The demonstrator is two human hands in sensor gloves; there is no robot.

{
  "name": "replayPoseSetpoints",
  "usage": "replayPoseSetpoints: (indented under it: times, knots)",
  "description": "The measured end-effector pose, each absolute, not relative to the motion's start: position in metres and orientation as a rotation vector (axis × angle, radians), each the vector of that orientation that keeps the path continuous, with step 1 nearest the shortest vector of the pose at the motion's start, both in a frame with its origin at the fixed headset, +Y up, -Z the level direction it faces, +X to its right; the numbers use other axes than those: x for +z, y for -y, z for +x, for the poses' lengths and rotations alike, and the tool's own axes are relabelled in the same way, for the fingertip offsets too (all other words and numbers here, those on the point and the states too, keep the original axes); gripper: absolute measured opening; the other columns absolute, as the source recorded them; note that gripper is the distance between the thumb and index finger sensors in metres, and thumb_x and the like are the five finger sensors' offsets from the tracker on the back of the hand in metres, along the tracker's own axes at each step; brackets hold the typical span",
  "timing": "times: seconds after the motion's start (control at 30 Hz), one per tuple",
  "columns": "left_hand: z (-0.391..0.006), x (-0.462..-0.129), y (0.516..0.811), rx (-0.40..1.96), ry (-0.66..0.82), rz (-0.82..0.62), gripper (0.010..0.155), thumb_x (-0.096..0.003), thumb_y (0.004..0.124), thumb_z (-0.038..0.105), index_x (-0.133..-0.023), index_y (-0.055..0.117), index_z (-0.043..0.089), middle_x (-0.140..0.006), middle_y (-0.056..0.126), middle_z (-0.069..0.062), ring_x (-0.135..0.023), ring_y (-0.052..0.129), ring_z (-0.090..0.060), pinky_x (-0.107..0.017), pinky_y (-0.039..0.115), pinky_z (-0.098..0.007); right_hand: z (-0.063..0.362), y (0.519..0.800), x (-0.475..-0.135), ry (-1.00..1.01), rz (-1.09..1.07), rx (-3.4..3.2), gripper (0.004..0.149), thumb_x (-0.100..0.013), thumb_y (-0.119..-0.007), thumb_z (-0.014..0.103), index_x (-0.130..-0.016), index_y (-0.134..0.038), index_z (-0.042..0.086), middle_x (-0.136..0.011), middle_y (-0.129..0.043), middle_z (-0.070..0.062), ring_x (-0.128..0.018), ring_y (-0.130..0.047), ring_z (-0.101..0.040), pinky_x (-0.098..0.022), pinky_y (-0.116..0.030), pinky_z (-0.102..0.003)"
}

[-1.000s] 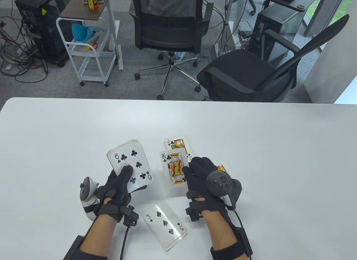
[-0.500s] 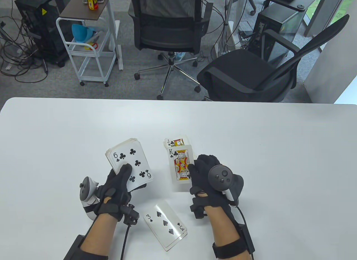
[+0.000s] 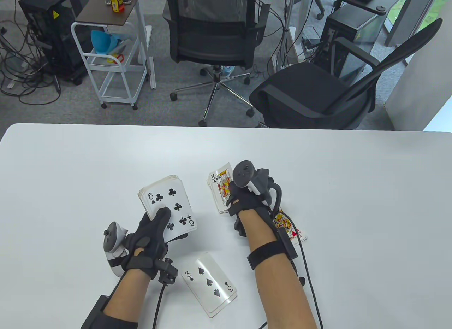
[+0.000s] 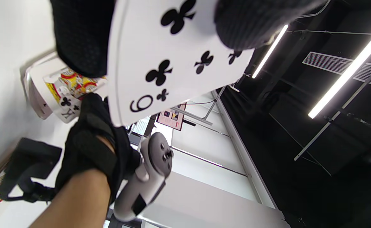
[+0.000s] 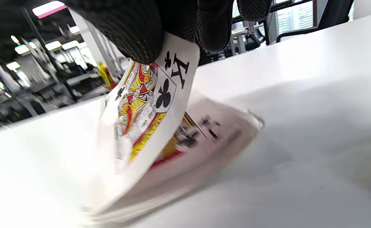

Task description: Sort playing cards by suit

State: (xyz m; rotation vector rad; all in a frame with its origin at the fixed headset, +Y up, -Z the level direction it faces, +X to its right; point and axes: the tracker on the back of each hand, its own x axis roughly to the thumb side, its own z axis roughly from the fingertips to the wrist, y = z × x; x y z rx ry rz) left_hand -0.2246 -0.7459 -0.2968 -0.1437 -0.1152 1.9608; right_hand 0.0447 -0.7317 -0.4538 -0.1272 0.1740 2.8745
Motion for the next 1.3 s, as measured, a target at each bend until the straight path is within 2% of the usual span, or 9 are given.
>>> replayPoseSetpoints:
  times: [0.13, 0.27, 0.47, 0.63, 0.77, 0.87, 1.03, 1.3]
  knots:
    - [-0.223, -0.296, 0.746, 1.949, 0.122, -0.15, 0.06, -0.0586, 0.079, 0.051, -0.108, 0.056, 0.026, -0.103, 0.077, 0.0, -0.087, 0.091, -0.03, -0.052, 0.092, -0.041, 0.032, 0.751, -0.459, -0.124, -0.161, 3.065, 0.041, -0.056, -0.085, 0.032, -0.087, -0.081, 0.006, -0.109, -0.054, -0.023, -0.104, -0.034, -0.053, -0.067, -0.027, -0.076]
    - [-0.222, -0.297, 0.747, 1.949, 0.124, -0.154, 0.06, -0.0584, 0.079, 0.051, -0.108, 0.056, 0.026, -0.103, 0.077, 0.0, -0.087, 0.091, -0.03, -0.052, 0.092, -0.041, 0.027, 0.748, -0.453, 0.022, -0.184, 3.205, 0.052, -0.052, -0.092, 0.038, -0.09, -0.071, 0.01, -0.11, -0.049, -0.022, -0.104, -0.032, -0.053, -0.067, -0.028, -0.075]
    - [-0.217, -0.295, 0.748, 1.931, 0.136, -0.181, 0.06, -0.0586, 0.079, 0.051, -0.108, 0.056, 0.026, -0.103, 0.077, -0.001, -0.087, 0.091, -0.03, -0.052, 0.092, -0.041, 0.031, 0.707, -0.428, 0.21, -0.043, 3.083, 0.044, -0.055, -0.087, 0.04, -0.086, -0.076, 0.01, -0.109, -0.053, -0.022, -0.104, -0.034, -0.053, -0.067, -0.028, -0.075]
    - [-0.213, -0.293, 0.752, 1.901, 0.132, -0.203, 0.06, -0.0588, 0.077, 0.052, -0.108, 0.055, 0.025, -0.104, 0.076, -0.001, -0.088, 0.091, -0.031, -0.052, 0.092, -0.042, 0.043, 0.67, -0.378, 0.341, 0.139, 2.804, 0.044, -0.057, -0.08, 0.044, -0.086, -0.078, 0.011, -0.109, -0.055, -0.022, -0.103, -0.036, -0.053, -0.067, -0.029, -0.075]
    - [-0.209, -0.294, 0.758, 1.862, 0.114, -0.215, 0.06, -0.0586, 0.078, 0.051, -0.108, 0.055, 0.025, -0.104, 0.076, -0.001, -0.088, 0.091, -0.031, -0.052, 0.092, -0.042, 0.054, 0.67, -0.341, 0.326, 0.268, 2.433, 0.049, -0.058, -0.076, 0.047, -0.089, -0.077, 0.009, -0.108, -0.055, -0.024, -0.103, -0.035, -0.054, -0.066, -0.029, -0.075]
    - [-0.204, -0.294, 0.761, 1.841, 0.108, -0.237, 0.06, -0.0584, 0.079, 0.05, -0.108, 0.055, 0.025, -0.103, 0.077, -0.002, -0.087, 0.091, -0.031, -0.052, 0.092, -0.042, 0.056, 0.682, -0.317, 0.309, 0.321, 2.299, 0.051, -0.058, -0.075, 0.048, -0.091, -0.076, 0.009, -0.108, -0.056, -0.024, -0.102, -0.036, -0.055, -0.066, -0.029, -0.075]
    - [-0.199, -0.292, 0.767, 1.833, 0.109, -0.286, 0.06, -0.0583, 0.08, 0.047, -0.108, 0.055, 0.025, -0.103, 0.076, -0.002, -0.087, 0.091, -0.031, -0.052, 0.092, -0.043, 0.055, 0.703, -0.307, 0.202, 0.344, 2.252, 0.053, -0.058, -0.074, 0.05, -0.093, -0.074, 0.009, -0.108, -0.055, -0.024, -0.102, -0.036, -0.055, -0.066, -0.03, -0.075]
    - [-0.199, -0.292, 0.771, 1.82, 0.092, -0.287, 0.061, -0.0576, 0.084, 0.042, -0.108, 0.054, 0.025, -0.104, 0.075, -0.002, -0.088, 0.092, -0.03, -0.053, 0.093, -0.042, 0.048, 0.713, -0.303, 0.062, 0.475, 2.321, 0.059, -0.057, -0.078, 0.054, -0.094, -0.071, 0.009, -0.11, -0.052, -0.024, -0.103, -0.035, -0.055, -0.066, -0.03, -0.075]
